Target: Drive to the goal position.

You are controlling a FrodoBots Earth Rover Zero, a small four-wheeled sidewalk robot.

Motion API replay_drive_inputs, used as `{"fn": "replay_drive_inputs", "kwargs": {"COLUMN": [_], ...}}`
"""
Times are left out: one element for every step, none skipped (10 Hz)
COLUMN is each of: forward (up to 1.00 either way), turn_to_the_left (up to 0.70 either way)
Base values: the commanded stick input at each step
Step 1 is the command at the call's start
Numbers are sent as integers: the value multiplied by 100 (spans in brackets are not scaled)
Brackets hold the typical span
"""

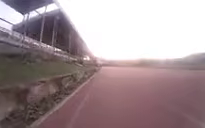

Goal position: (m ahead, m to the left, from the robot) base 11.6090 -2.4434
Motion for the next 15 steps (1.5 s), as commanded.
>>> {"fn": "replay_drive_inputs", "kwargs": {"forward": [70, 70, 70, 70, 70, 70, 70, 70, 70, 70, 70, 70, 70, 70, 70], "turn_to_the_left": [0, 0, -35, -33, -8, 0, 0, 0, -17, -30, -3, 0, 0, 0, 0]}}
